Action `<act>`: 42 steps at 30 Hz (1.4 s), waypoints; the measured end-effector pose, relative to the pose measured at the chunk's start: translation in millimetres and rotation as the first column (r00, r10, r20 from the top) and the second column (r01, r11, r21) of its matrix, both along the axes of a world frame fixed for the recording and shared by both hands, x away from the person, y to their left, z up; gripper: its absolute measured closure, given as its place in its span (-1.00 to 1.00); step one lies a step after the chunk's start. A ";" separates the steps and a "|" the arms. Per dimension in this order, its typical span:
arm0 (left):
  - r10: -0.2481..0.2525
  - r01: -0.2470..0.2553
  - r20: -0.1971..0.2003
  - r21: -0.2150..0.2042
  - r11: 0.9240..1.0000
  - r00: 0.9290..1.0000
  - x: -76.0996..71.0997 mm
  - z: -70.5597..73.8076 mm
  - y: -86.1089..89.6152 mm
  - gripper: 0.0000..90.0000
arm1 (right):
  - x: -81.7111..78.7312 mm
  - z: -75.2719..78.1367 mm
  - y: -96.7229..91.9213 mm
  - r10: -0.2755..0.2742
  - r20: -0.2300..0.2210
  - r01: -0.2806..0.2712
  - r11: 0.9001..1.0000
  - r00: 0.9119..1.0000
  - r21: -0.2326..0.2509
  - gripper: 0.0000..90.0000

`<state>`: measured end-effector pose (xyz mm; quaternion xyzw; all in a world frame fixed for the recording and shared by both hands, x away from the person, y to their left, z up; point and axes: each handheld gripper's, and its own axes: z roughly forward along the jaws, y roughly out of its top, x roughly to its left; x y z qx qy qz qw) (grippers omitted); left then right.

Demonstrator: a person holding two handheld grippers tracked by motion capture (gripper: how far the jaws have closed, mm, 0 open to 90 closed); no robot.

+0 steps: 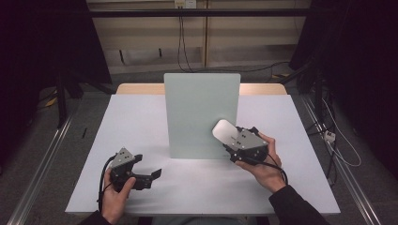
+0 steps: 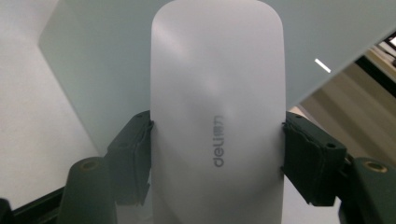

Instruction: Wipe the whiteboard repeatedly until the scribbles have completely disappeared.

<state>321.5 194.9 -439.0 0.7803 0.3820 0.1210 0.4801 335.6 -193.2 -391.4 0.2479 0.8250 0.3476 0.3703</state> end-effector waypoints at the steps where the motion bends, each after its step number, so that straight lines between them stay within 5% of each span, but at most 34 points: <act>1: 0.001 -0.001 0.000 0.001 1.000 1.000 0.0 0.0 0.1 -0.91 | 1.2 3.8 -2.4 -0.010 0.014 0.010 1.000 1.000 0.007 -0.30; 8: 0.001 -0.001 0.001 0.000 1.000 1.000 -0.1 0.1 0.2 -0.91 | 1.4 2.4 -0.7 -0.015 0.019 0.015 1.000 1.000 0.019 -0.30; 22: -0.002 0.002 0.002 0.002 1.000 1.000 0.1 0.3 0.3 -0.91 | -7.7 -34.9 24.1 0.091 -0.090 -0.094 0.995 0.992 -0.022 -0.30; 42: -0.002 0.002 -0.003 -0.002 1.000 1.000 0.4 -0.2 0.4 -0.91 | 7.0 6.8 13.8 0.025 0.014 -0.026 0.998 1.000 0.054 -0.30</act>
